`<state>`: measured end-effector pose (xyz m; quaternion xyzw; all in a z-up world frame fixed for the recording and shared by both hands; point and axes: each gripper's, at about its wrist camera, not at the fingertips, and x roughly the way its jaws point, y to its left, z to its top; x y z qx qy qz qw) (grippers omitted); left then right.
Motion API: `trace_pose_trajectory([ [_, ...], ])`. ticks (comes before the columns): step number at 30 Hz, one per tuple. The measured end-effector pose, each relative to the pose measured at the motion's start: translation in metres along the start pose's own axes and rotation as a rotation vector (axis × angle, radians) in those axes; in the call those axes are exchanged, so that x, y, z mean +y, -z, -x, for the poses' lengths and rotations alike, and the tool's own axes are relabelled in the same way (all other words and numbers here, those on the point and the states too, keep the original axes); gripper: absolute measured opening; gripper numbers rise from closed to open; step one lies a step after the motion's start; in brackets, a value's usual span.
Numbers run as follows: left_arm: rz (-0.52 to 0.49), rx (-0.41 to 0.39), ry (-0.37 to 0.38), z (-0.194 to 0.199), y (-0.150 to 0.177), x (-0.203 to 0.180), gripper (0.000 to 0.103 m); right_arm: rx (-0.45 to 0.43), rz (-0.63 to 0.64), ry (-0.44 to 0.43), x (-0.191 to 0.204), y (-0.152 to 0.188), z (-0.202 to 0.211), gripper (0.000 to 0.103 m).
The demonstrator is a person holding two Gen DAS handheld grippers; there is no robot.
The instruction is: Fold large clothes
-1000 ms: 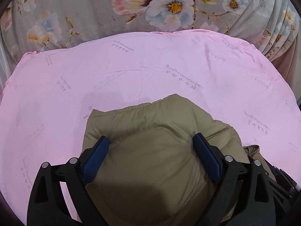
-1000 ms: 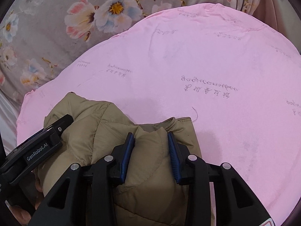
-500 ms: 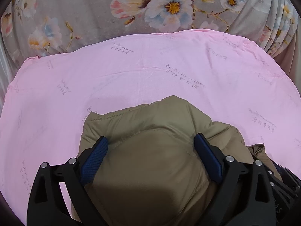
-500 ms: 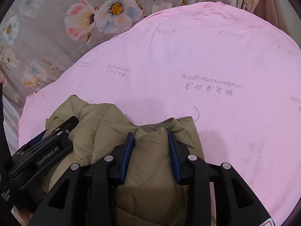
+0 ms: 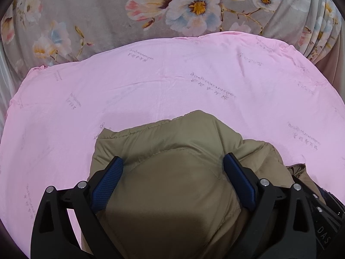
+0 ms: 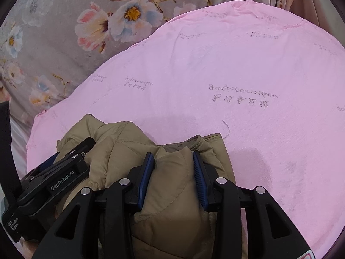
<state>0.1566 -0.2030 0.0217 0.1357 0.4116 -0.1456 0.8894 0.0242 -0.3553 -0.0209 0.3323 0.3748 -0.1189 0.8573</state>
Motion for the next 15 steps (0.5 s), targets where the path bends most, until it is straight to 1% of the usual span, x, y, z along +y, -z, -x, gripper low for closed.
trace_pose_trajectory([
  [1, 0.007, 0.004, 0.018, 0.004, 0.001, 0.003, 0.092, -0.002, -0.021, -0.01, -0.004, 0.001, 0.008, 0.034],
  [3, 0.025, 0.02, 0.062, 0.017, 0.006, 0.012, 0.092, -0.018, -0.02, -0.017, -0.006, 0.008, 0.034, 0.036],
  [5, 0.051, 0.013, 0.113, 0.041, 0.016, 0.024, 0.092, -0.03, 0.02, -0.034, -0.004, 0.02, 0.066, 0.038],
  [6, 0.053, 0.009, 0.142, 0.057, 0.023, 0.029, 0.092, -0.023, 0.048, -0.031, -0.003, 0.027, 0.078, 0.04],
  [8, 0.036, 0.008, 0.169, 0.083, 0.038, 0.035, 0.092, 0.016, 0.104, -0.023, -0.001, 0.045, 0.1, 0.039],
  [9, 0.024, 0.013, 0.182, 0.096, 0.049, 0.037, 0.092, 0.042, 0.129, -0.025, -0.001, 0.055, 0.108, 0.033],
  [10, 0.016, 0.022, 0.195, 0.105, 0.058, 0.04, 0.09, 0.062, 0.15, -0.028, 0.0, 0.064, 0.114, 0.023],
  [11, 0.008, 0.039, 0.216, 0.114, 0.07, 0.043, 0.088, 0.081, 0.17, -0.023, 0.0, 0.073, 0.118, 0.017],
  [12, 0.0, 0.061, 0.227, 0.117, 0.079, 0.043, 0.087, 0.104, 0.186, -0.012, -0.001, 0.082, 0.119, 0.013],
  [13, -0.008, 0.089, 0.23, 0.119, 0.088, 0.044, 0.08, 0.133, 0.196, 0.001, -0.002, 0.092, 0.118, 0.011],
  [14, -0.013, 0.109, 0.219, 0.119, 0.097, 0.044, 0.075, 0.156, 0.198, 0.004, -0.005, 0.1, 0.117, 0.009],
  [15, -0.02, 0.109, 0.194, 0.119, 0.104, 0.044, 0.075, 0.169, 0.195, 0.002, -0.007, 0.106, 0.114, 0.009],
])
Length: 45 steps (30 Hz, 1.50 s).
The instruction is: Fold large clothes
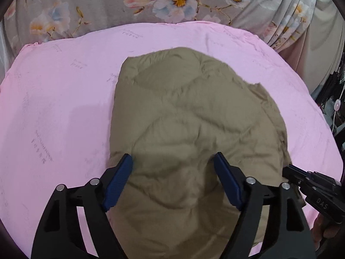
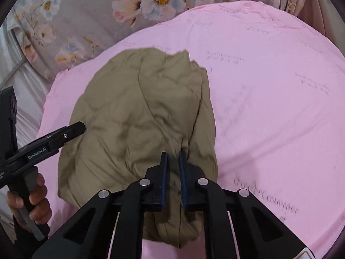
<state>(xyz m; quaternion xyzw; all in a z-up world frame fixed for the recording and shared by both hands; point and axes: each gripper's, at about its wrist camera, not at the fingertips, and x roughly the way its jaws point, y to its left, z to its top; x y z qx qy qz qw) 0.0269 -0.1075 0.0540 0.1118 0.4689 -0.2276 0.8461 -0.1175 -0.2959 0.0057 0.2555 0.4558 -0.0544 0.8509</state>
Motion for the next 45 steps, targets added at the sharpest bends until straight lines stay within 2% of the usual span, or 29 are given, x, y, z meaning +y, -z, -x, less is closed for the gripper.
trace_pose_trajectory([
  [3, -0.019, -0.018, -0.046, 0.002, 0.013, -0.001, 0.076, -0.006, -0.028, -0.014, -0.003, 0.012, -0.006, 0.009],
  [10, -0.008, -0.035, -0.082, 0.003, 0.02, 0.0, 0.08, -0.049, 0.045, 0.069, 0.012, 0.015, -0.007, 0.01],
  [13, 0.057, 0.006, -0.031, 0.006, 0.017, 0.018, 0.086, -0.069, -0.007, 0.014, -0.003, 0.005, 0.01, 0.013],
  [14, 0.094, 0.019, 0.01, 0.007, 0.016, 0.03, 0.086, -0.083, -0.039, -0.011, -0.012, 0.0, 0.016, 0.016],
  [18, 0.175, 0.064, 0.096, 0.001, 0.009, 0.062, 0.088, -0.094, -0.149, -0.084, -0.054, -0.027, 0.029, 0.037],
  [19, 0.181, 0.079, 0.114, -0.002, 0.007, 0.068, 0.088, -0.071, -0.161, -0.116, -0.063, -0.037, 0.025, 0.045],
  [21, 0.184, 0.112, 0.181, -0.01, 0.002, 0.077, 0.089, 0.0, -0.173, -0.163, -0.076, -0.053, 0.01, 0.051],
  [24, 0.183, 0.159, 0.284, -0.022, -0.004, 0.083, 0.091, 0.135, -0.189, -0.257, -0.082, -0.061, -0.024, 0.056],
  [27, 0.187, 0.2, 0.365, -0.038, -0.006, 0.086, 0.097, 0.22, -0.215, -0.306, -0.081, -0.057, -0.05, 0.056],
  [31, 0.215, 0.253, 0.502, -0.056, -0.004, 0.083, 0.098, 0.217, -0.219, -0.358, -0.078, -0.053, -0.058, 0.057],
  [41, 0.259, 0.24, 0.576, -0.066, -0.006, 0.082, 0.098, 0.215, -0.261, -0.531, -0.049, -0.063, -0.09, 0.056],
  [43, 0.246, 0.219, 0.563, -0.063, -0.009, 0.082, 0.098, 0.207, -0.265, -0.559, -0.042, -0.066, -0.095, 0.044],
  [44, 0.225, 0.192, 0.536, -0.057, -0.011, 0.08, 0.096, 0.195, -0.254, -0.553, -0.037, -0.068, -0.095, 0.04],
  [45, 0.207, 0.172, 0.514, -0.052, -0.014, 0.08, 0.095, 0.176, -0.225, -0.536, -0.031, -0.071, -0.093, 0.03],
])
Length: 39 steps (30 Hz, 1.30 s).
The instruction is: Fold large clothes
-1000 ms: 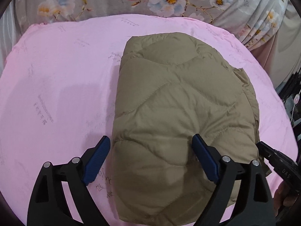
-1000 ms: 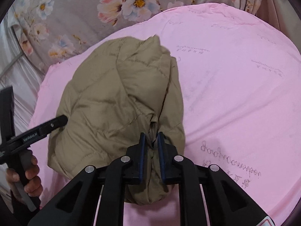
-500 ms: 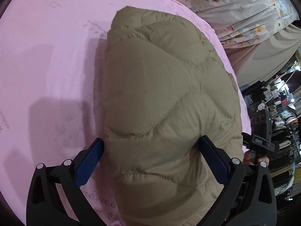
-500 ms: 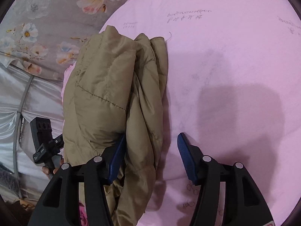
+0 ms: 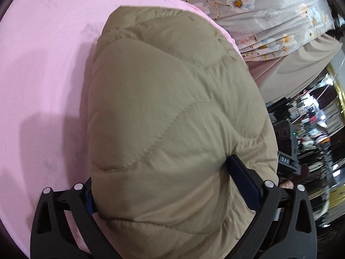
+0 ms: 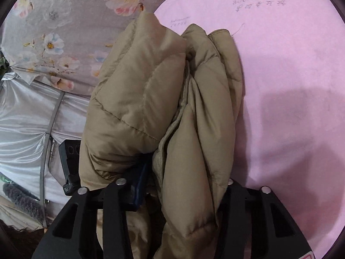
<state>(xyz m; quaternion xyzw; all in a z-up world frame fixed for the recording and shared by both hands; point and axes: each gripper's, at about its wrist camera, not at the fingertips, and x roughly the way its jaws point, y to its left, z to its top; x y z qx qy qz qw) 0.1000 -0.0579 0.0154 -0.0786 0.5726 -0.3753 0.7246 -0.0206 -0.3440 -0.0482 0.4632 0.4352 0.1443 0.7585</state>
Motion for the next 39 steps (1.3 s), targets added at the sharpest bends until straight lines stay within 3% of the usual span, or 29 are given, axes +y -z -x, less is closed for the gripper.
trace_pose_trajectory([
  [1, -0.033, -0.019, -0.027, 0.006, -0.002, -0.004, 0.089, -0.019, 0.041, 0.019, 0.011, -0.001, 0.001, 0.022],
  [5, -0.147, -0.102, -0.082, 0.031, -0.02, -0.019, 0.076, -0.107, 0.144, 0.031, 0.053, -0.016, 0.006, 0.016],
  [11, -0.265, -0.244, -0.167, 0.067, -0.062, -0.023, 0.073, -0.236, 0.344, 0.078, 0.131, -0.055, -0.006, 0.016],
  [16, -0.307, -0.33, -0.231, 0.082, -0.111, 0.0, 0.073, -0.256, 0.373, 0.084, 0.158, -0.101, -0.043, 0.016],
  [23, -0.279, -0.337, -0.291, 0.075, -0.161, 0.061, 0.073, -0.222, 0.377, 0.115, 0.165, -0.151, -0.115, 0.016],
  [29, -0.234, -0.308, -0.327, 0.047, -0.192, 0.104, 0.073, -0.187, 0.352, 0.146, 0.15, -0.177, -0.167, 0.016],
  [35, -0.176, -0.32, -0.28, 0.037, -0.202, 0.144, 0.075, -0.168, 0.307, 0.16, 0.127, -0.194, -0.198, 0.019],
  [39, -0.131, -0.329, -0.249, 0.036, -0.199, 0.16, 0.08, -0.154, 0.256, 0.145, 0.109, -0.197, -0.205, 0.028],
])
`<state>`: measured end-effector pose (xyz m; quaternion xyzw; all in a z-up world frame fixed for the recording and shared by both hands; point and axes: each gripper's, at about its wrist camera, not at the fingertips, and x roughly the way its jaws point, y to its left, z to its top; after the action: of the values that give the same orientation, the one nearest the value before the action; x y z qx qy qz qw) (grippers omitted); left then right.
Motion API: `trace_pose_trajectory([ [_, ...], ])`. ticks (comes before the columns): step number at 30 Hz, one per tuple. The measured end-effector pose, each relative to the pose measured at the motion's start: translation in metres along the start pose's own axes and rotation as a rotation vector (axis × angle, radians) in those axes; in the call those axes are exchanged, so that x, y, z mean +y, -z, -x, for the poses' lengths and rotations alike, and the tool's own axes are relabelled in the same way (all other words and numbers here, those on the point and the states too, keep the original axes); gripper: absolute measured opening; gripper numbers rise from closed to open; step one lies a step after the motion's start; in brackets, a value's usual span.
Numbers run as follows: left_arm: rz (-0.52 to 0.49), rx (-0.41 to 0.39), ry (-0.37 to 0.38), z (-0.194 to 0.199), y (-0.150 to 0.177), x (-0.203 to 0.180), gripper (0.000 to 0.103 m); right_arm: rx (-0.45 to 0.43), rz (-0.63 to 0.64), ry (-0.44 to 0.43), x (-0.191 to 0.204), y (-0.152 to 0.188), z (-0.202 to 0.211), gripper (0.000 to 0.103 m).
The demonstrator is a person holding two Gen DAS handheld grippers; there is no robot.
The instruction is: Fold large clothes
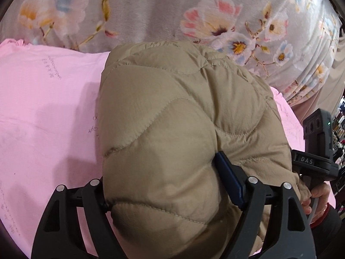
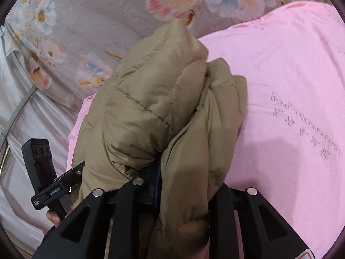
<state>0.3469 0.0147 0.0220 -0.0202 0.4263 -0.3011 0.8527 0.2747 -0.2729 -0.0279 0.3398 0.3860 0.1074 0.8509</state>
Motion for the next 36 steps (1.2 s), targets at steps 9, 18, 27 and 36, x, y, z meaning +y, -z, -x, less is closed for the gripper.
trace_pose_trajectory([
  [9, -0.089, -0.1, -0.38, 0.061, 0.002, -0.031, 0.087, -0.183, 0.082, 0.182, 0.02, 0.012, 0.09, 0.039],
  [18, -0.05, -0.166, -0.619, 0.077, -0.035, -0.093, 0.057, -0.34, 0.422, 0.365, 0.146, -0.004, 0.09, 0.011],
  [27, 0.017, -0.121, -0.588, 0.004, -0.043, -0.077, 0.014, -0.251, 0.362, 0.457, 0.118, -0.033, 0.005, 0.011],
  [36, -0.047, -0.194, -0.663, -0.033, -0.027, -0.072, 0.012, -0.239, 0.404, 0.508, 0.09, -0.016, -0.035, 0.008],
])
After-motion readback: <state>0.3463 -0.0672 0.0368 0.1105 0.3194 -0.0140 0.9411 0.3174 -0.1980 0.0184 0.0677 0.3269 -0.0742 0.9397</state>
